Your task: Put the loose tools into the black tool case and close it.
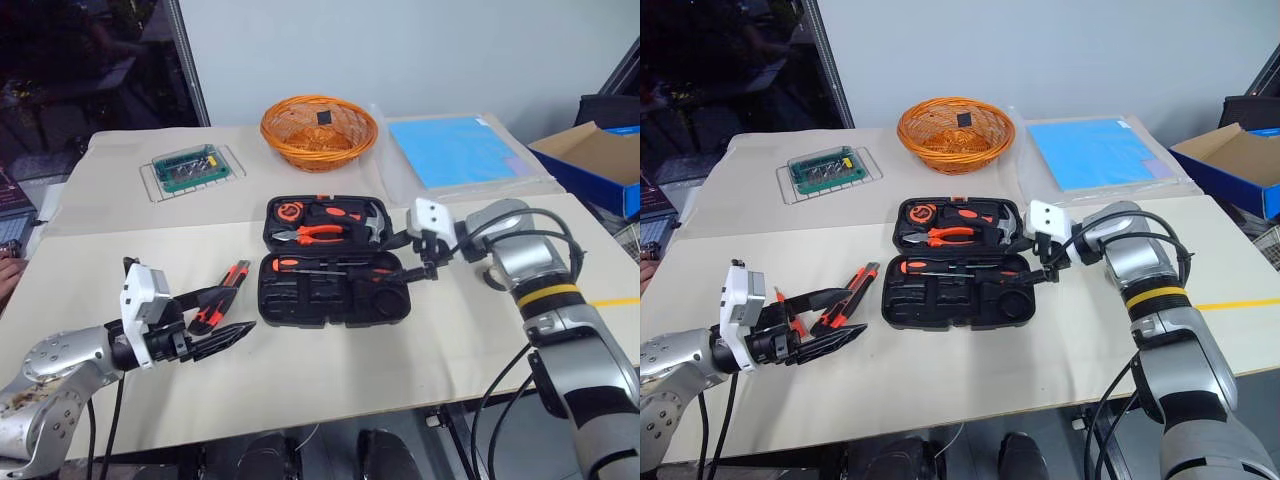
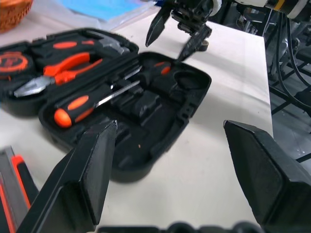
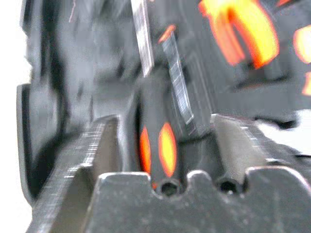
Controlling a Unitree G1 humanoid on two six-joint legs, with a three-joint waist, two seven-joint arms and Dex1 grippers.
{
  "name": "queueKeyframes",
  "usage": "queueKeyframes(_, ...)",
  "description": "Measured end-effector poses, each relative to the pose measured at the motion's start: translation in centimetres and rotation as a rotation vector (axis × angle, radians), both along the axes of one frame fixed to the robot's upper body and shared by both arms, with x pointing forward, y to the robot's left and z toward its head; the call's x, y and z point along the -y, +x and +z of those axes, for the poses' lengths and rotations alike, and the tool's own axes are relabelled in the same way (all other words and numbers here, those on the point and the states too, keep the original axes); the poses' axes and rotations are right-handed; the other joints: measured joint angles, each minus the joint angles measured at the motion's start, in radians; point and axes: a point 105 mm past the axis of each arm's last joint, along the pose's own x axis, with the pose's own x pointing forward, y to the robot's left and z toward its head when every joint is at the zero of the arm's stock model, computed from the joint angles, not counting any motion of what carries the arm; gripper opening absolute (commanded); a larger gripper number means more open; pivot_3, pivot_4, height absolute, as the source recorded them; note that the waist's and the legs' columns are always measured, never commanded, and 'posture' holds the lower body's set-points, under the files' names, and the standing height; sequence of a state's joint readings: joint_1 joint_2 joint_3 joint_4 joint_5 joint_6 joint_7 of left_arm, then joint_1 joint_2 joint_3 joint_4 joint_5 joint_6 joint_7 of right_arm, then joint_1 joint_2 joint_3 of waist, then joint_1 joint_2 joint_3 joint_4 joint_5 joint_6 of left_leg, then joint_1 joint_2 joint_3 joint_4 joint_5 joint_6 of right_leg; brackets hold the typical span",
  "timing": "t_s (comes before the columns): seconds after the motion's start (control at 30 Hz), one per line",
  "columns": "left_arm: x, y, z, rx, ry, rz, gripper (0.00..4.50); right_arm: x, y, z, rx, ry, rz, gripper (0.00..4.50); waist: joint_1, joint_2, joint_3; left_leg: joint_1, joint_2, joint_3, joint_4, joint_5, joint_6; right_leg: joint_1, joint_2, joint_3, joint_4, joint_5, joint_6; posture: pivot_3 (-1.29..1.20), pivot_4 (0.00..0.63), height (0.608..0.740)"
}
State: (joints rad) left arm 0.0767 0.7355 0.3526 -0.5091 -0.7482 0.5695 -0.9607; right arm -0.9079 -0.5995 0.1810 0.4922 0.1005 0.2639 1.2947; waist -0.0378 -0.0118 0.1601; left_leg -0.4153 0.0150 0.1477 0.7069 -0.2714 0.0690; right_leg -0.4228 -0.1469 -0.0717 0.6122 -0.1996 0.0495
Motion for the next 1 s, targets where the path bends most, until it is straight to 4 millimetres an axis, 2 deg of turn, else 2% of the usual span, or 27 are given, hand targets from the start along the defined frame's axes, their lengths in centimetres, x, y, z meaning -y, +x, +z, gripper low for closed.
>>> queueKeyframes(0.03,0.0,0.0,-0.1,-0.002,-0.003,0.002,3.75,-0.1,0.1,0.0,-0.001,0.026,-0.029,1.98,0.000,0.000,0.000,0.000,0.000,0.000,0.000,0.000,0.000,0.000,0.000,0.000,0.000,0.000,0.000,0.00,0.150,0.740)
queueKeyframes(0.1,0.0,0.1,-0.2,-0.005,-0.009,0.009,3.75,-0.4,0.0,-0.6,-0.010,0.094,-0.115,1.23,0.000,0.000,0.000,0.000,0.000,0.000,-0.002,0.000,-0.001,-0.001,0.000,0.000,0.000,0.000,0.000,0.00,0.150,0.740)
queueKeyframes(0.2,0.0,0.2,-0.3,-0.008,-0.017,0.023,3.75,-1.3,-0.6,-2.5,-0.027,0.157,-0.215,0.18,0.001,0.000,0.000,0.000,-0.001,0.000,-0.004,0.000,-0.001,-0.002,-0.001,0.000,0.000,0.000,0.000,0.00,0.150,0.740)
queueKeyframes(0.23,0.0,0.3,-0.3,-0.009,-0.020,0.029,3.75,-1.8,-0.8,-3.0,-0.017,0.183,-0.255,0.02,0.001,0.000,0.000,0.000,-0.001,0.001,-0.004,0.000,-0.002,-0.002,0.000,0.000,0.000,0.000,-0.001,0.00,0.150,0.740)
queueKeyframes(0.33,0.2,0.3,-0.6,-0.016,-0.026,0.031,3.75,-2.9,-1.0,-3.8,0.028,0.219,-0.334,0.02,0.000,0.000,0.000,0.000,-0.001,0.001,-0.005,0.000,-0.002,-0.002,0.000,0.000,0.000,0.000,-0.001,0.00,0.150,0.740)
queueKeyframes(0.4,0.2,0.4,-0.8,-0.023,-0.022,0.030,3.75,-3.8,-1.3,-5.1,0.038,0.167,-0.342,0.02,-0.003,0.000,0.000,0.000,-0.001,0.002,-0.005,0.000,-0.002,-0.002,0.000,0.000,0.000,0.000,-0.001,0.00,0.150,0.740)
queueKeyframes(0.5,0.1,0.5,-1.1,-0.030,-0.015,0.039,3.75,-4.4,-2.0,-5.7,0.088,0.061,-0.277,0.02,-0.005,0.000,-0.001,0.003,-0.001,0.002,-0.005,0.000,-0.002,0.000,0.000,0.000,0.000,0.000,-0.001,0.00,0.150,0.740)
queueKeyframes(0.63,-0.5,0.9,-1.3,-0.026,-0.003,0.066,3.75,-4.2,-2.3,-6.0,0.213,-0.113,-0.155,0.02,-0.004,-0.002,-0.002,0.012,-0.001,0.003,-0.011,0.001,-0.003,0.001,0.000,0.001,-0.001,-0.002,-0.002,0.00,0.150,0.740)
queueKeyframes(0.77,-1.3,1.4,-1.7,-0.020,0.014,0.129,3.75,-4.7,-2.0,-5.9,0.280,-0.129,-0.116,0.02,-0.004,-0.004,-0.003,0.013,0.000,0.003,-0.012,0.002,-0.005,0.002,0.000,0.001,0.000,-0.002,-0.004,0.00,0.150,0.740)
queueKeyframes(0.83,-2.3,2.1,-1.9,-0.011,0.015,0.218,3.75,-5.0,-2.0,-5.6,0.301,-0.075,-0.116,0.02,-0.006,-0.004,-0.003,0.012,0.000,0.003,-0.012,0.002,-0.007,0.003,0.000,0.001,0.001,-0.002,-0.004,0.00,0.150,0.740)
queueKeyframes(0.9,-3.3,2.9,-2.3,-0.009,0.007,0.345,3.75,-5.3,-2.8,-4.7,0.209,0.142,-0.139,0.02,-0.004,-0.004,-0.002,0.009,0.000,0.003,-0.012,0.003,-0.007,0.001,0.000,0.001,0.002,-0.001,-0.005,0.00,0.150,0.740)
queueKeyframes(0.97,-4.7,3.5,-2.9,-0.030,0.047,0.455,3.75,-5.7,-4.0,-2.6,0.147,0.309,-0.095,0.59,-0.001,-0.004,-0.001,0.008,0.000,0.002,-0.012,0.004,-0.006,0.000,0.000,0.001,0.003,-0.001,-0.006,0.00,0.150,0.740)
queueKeyframes(1.0,-5.5,3.6,-3.2,-0.058,0.085,0.504,3.75,-5.4,-5.0,-0.9,0.151,0.363,-0.050,0.68,0.001,-0.004,-0.001,0.007,0.000,0.001,-0.012,0.004,-0.005,0.000,0.000,0.001,0.002,-0.001,-0.006,0.00,0.150,0.740)
